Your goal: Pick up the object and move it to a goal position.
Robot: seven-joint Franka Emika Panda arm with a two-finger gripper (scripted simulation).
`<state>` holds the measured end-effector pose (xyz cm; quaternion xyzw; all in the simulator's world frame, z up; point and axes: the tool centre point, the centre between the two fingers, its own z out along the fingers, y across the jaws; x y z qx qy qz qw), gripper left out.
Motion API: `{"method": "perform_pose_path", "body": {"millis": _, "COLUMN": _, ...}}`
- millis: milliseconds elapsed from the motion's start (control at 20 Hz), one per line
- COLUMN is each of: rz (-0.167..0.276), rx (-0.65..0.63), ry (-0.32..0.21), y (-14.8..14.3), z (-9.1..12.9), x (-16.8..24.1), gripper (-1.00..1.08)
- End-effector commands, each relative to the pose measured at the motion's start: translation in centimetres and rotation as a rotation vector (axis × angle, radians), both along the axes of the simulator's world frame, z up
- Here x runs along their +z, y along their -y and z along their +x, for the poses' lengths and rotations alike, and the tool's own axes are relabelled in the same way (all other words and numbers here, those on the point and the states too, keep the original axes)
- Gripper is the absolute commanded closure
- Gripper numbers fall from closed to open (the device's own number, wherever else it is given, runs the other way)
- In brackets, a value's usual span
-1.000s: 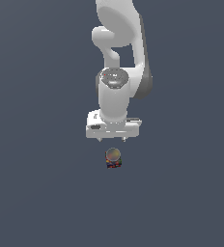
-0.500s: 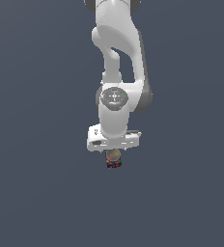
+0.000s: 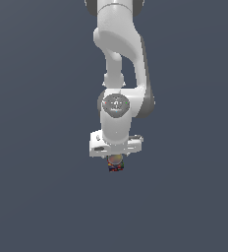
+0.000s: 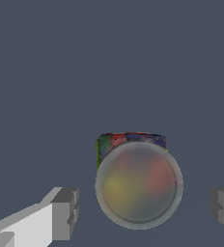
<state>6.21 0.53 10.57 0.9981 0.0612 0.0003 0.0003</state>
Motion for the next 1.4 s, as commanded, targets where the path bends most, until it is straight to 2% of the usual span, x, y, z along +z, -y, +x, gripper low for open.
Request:
{"method": "perform_pose_path", "body": {"millis": 0, "rz": 0.000, "rx": 0.000, "ry": -0.001, "y": 0.0, "z": 0.0, "x": -0.7, "gripper": -0.92}}
{"method": "perform_pose_path", "body": {"millis": 350, "rz": 0.000, "rx": 0.001, "ry": -0.001, "y": 0.0, "z": -0.1, "x": -4.2, "gripper": -0.92}}
{"method": "perform_pose_path", "body": {"millis": 650, "rz": 0.001, "rx": 0.002, "ry": -0.001, "y": 0.0, "z": 0.1, "x": -4.8, "gripper": -0.92}}
{"method": "perform_pose_path", "body": {"millis": 700, "rz": 0.001, "rx": 0.002, "ry": -0.001, "y": 0.0, "z": 0.1, "x": -4.8, "gripper": 1.08}}
{"method": "perform_pose_path", "body": {"millis": 1350, "rz": 0.000, "rx": 0.002, "ry": -0.003, "y": -0.1, "z": 0.1, "x": -4.5, "gripper": 1.08}}
